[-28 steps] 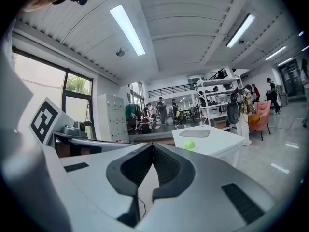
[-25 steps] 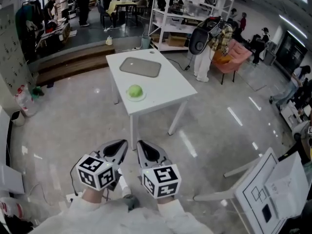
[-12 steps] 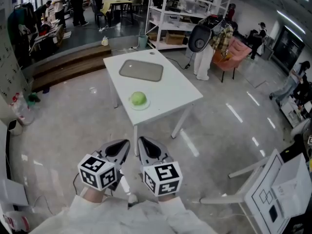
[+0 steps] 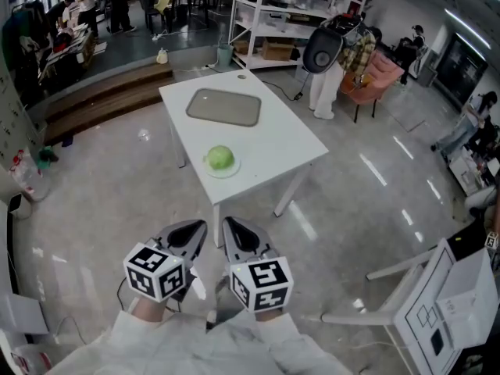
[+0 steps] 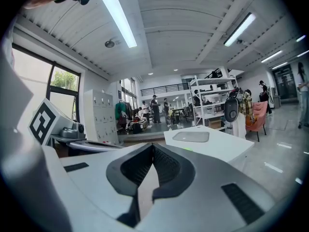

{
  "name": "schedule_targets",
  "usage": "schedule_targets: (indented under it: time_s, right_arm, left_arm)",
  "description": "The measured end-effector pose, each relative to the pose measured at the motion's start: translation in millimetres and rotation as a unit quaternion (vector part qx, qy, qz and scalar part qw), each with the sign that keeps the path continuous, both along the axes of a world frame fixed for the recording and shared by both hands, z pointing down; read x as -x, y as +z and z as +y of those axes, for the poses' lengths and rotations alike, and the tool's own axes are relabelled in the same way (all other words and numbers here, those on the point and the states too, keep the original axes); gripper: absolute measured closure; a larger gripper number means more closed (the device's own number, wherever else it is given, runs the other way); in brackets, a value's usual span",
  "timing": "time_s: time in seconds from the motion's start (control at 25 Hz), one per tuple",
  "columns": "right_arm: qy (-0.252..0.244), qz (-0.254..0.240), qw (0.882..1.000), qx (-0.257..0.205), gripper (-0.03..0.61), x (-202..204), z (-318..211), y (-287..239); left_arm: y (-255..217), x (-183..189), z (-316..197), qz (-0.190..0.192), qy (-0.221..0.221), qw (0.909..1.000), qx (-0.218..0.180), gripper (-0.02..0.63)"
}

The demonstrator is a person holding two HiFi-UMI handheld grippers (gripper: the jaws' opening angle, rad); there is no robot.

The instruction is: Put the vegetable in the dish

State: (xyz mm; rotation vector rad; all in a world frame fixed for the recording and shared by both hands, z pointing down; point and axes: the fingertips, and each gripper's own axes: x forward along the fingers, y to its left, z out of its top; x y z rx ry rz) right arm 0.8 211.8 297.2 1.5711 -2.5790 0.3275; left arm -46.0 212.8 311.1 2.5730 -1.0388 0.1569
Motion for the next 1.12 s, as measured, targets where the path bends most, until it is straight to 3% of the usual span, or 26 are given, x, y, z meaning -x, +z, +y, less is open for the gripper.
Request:
schedule_targets:
  time_s: [1.12]
  right_arm:
    - [-0.045, -0.001, 0.999, 0.028, 0.566, -46, -234, 19]
  left_arm:
    - [9, -34, -237, 0.006, -0.054, 0.9982, 0.023, 0.609]
